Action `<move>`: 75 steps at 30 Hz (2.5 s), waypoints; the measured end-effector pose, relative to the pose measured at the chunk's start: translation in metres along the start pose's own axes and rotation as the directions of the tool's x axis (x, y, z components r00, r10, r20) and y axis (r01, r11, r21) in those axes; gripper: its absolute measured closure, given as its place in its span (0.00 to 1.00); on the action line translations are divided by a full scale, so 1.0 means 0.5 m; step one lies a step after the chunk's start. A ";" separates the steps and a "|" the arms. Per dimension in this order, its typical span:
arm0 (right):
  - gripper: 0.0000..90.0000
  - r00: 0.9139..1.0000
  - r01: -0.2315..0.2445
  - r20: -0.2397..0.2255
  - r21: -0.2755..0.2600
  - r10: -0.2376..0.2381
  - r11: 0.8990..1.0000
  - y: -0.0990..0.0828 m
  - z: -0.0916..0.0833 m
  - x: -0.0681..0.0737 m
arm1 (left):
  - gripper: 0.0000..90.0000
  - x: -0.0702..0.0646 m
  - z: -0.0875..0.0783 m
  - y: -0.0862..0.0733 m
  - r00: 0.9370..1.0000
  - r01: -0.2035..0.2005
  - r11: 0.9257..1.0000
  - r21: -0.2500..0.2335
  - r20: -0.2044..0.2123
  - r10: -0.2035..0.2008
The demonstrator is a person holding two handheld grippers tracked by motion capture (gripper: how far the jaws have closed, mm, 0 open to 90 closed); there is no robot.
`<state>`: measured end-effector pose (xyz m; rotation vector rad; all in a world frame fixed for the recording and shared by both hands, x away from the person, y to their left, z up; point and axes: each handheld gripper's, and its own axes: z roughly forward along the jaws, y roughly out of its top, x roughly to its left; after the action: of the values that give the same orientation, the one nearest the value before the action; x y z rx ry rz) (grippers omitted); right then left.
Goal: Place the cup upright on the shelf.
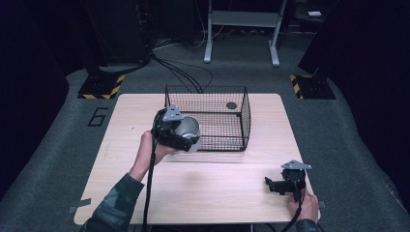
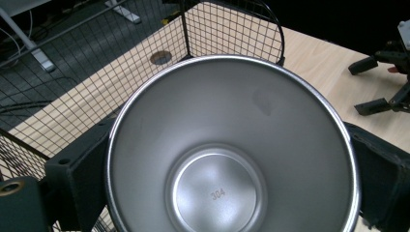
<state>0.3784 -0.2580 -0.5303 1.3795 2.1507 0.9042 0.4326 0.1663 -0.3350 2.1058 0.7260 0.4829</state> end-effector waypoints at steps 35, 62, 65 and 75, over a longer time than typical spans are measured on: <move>0.00 1.000 0.001 0.000 0.000 -0.001 1.000 0.000 0.000 0.000 | 0.07 0.079 0.058 0.100 0.999 0.030 1.000 -0.011 0.014 -0.029; 0.00 1.000 -0.015 -0.004 -0.004 0.015 1.000 0.001 0.000 0.002 | 0.07 0.139 0.165 0.139 0.998 0.066 0.998 0.000 -0.002 -0.066; 0.00 1.000 -0.015 -0.005 -0.004 0.015 1.000 0.001 0.000 0.002 | 0.07 0.139 0.175 0.139 0.998 0.066 0.998 0.004 -0.004 -0.066; 0.00 1.000 -0.012 -0.004 -0.005 0.012 1.000 0.000 0.000 0.001 | 0.07 0.156 0.226 0.127 0.997 0.079 0.996 0.040 -0.007 -0.079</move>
<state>0.3783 -0.2574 -0.5302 1.3912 2.1443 0.9171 0.5762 0.1195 -0.3421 2.1044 0.8255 0.4346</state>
